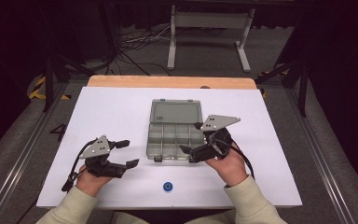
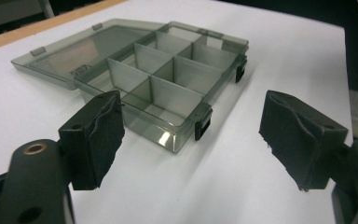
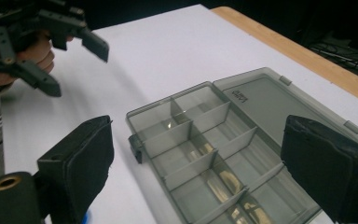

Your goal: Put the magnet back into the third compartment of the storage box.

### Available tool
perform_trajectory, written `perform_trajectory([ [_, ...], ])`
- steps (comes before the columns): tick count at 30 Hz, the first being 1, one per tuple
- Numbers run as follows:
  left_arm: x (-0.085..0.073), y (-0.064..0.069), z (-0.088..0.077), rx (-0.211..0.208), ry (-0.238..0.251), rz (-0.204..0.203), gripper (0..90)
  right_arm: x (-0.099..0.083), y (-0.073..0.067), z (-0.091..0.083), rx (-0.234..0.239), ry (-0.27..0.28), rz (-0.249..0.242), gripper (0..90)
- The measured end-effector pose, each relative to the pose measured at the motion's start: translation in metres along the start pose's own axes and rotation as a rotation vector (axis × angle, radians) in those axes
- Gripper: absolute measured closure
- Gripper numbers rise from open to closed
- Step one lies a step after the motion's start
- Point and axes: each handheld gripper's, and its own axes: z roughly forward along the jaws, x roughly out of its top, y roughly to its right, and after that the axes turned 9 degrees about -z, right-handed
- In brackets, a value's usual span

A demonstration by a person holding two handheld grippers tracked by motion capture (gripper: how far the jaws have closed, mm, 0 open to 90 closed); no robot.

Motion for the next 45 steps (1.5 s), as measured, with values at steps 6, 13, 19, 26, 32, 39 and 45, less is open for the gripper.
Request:
perform_trajectory([
  [6,-0.001,-0.003,-0.005,-0.009,0.045,-0.013,21.6,0.003,-0.01,0.002,0.036,-0.05,-0.027,13.1],
  [13,-0.002,-0.002,-0.005,0.011,0.056,0.007,20.6,0.006,-0.023,0.012,0.148,-0.114,-0.063,15.2],
  [19,-0.002,-0.003,-0.005,0.012,0.06,0.009,20.4,0.007,-0.033,0.019,0.193,-0.152,-0.089,17.4],
  [26,-0.002,-0.003,-0.005,0.01,0.052,0.012,20.4,0.001,-0.046,0.033,0.249,-0.224,-0.115,18.9],
  [32,-0.003,-0.004,-0.004,0.006,0.049,0.007,20.4,-0.004,-0.054,0.044,0.278,-0.271,-0.135,19.7],
  [39,-0.003,-0.004,-0.004,0.007,0.049,0.009,20.4,-0.009,-0.06,0.052,0.312,-0.313,-0.139,20.6],
  [45,-0.003,-0.004,-0.004,0.007,0.047,0.01,20.4,-0.012,-0.065,0.058,0.333,-0.349,-0.161,22.4],
])
